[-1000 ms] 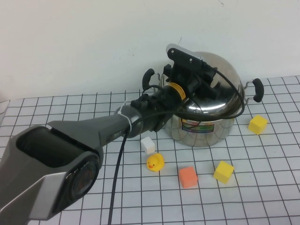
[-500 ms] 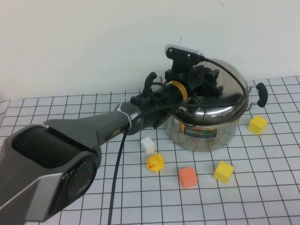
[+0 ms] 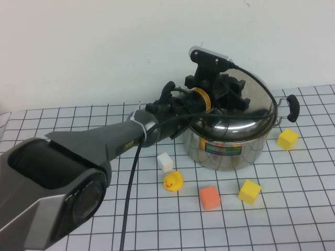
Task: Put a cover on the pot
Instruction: Place the pot lid on the pot
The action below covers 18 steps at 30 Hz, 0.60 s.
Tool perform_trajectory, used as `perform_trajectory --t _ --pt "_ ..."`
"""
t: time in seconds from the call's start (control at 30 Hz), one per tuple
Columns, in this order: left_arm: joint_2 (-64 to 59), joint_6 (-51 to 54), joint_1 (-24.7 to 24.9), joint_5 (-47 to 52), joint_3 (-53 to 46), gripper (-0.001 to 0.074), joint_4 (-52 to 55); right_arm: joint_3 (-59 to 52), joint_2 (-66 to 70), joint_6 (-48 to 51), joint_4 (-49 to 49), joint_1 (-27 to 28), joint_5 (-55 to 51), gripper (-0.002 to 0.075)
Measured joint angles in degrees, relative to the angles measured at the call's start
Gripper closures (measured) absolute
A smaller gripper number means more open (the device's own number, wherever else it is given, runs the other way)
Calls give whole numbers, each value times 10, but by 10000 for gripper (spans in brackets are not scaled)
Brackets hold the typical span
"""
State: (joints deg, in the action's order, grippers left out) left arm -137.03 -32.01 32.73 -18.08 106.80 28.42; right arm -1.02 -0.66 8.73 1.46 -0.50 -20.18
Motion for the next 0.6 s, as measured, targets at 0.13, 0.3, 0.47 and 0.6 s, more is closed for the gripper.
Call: perform_trajectory --t 0.13,0.3,0.47,0.6 --pt "6 -8 1 22 0 417 12 0 0 0 0 0 0 717" --pt "9 -33 1 30 0 417 20 0 0 0 0 0 0 717" --pt "9 -72 1 31 0 417 26 0 0 0 0 0 0 717" --pt "9 -88 1 32 0 417 28 0 0 0 0 0 0 717"
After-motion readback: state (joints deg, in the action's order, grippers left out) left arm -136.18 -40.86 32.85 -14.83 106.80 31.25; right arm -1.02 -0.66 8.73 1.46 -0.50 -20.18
